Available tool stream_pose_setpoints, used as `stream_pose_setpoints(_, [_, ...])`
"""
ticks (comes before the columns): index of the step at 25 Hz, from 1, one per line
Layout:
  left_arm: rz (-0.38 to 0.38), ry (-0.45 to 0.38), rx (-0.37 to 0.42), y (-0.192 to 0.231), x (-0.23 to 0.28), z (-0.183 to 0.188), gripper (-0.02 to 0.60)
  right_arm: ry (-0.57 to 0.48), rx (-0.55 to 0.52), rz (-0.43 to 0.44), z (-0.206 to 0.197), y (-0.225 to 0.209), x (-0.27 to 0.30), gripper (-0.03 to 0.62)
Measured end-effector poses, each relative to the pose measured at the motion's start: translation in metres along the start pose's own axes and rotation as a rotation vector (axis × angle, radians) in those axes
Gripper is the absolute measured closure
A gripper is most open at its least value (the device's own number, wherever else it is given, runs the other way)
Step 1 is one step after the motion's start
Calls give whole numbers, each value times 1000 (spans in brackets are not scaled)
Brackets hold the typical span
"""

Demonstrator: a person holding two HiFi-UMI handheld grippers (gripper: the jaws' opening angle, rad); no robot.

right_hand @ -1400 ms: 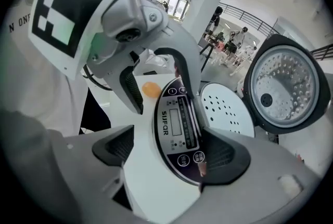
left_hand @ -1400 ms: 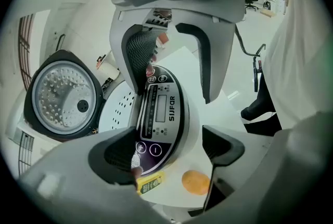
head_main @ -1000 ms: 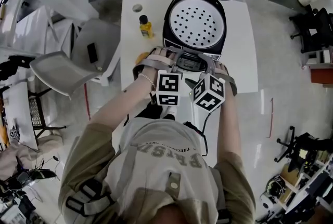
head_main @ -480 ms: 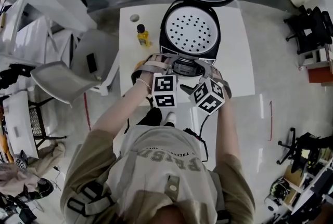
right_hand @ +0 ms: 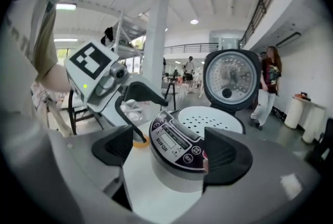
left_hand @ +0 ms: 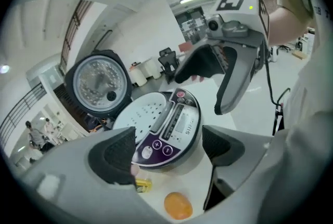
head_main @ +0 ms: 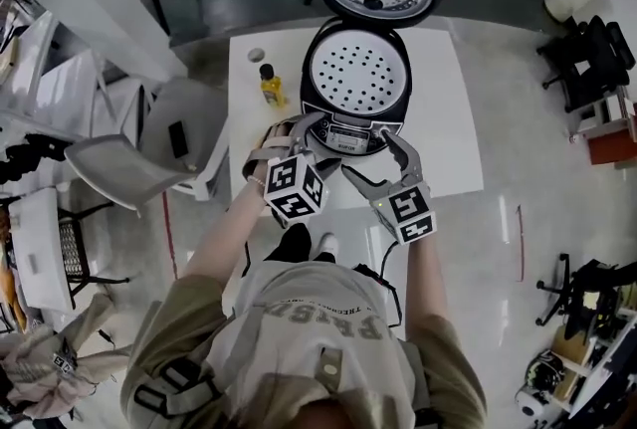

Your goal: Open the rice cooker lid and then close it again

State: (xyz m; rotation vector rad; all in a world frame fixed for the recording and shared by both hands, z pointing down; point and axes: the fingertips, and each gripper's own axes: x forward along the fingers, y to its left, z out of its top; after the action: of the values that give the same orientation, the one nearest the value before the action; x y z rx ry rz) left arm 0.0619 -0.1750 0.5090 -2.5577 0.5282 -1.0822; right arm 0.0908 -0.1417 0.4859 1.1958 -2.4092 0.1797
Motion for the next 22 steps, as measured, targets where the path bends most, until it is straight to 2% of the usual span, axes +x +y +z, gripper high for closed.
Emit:
stream_pose_setpoints(3, [141, -80, -32, 11, -18, 13, 166, -162, 209, -25, 10, -12, -27, 178])
stream_pose_setpoints(6, [202, -125, -85, 12, -32, 25, 166, -295, 374, -38, 22, -29, -54, 178])
stream_pose_setpoints(11, [256, -188, -220, 15, -49, 40, 166, -400, 459, -99, 27, -54, -91, 178])
stream_pose_setpoints(16, [364, -242, -337, 36, -66, 48, 167, -474, 513, -147, 33, -79, -117, 178])
stream_pose_setpoints(22, [504, -280, -405, 69, -87, 57, 167, -541, 515, -190, 46, -105, -137, 178])
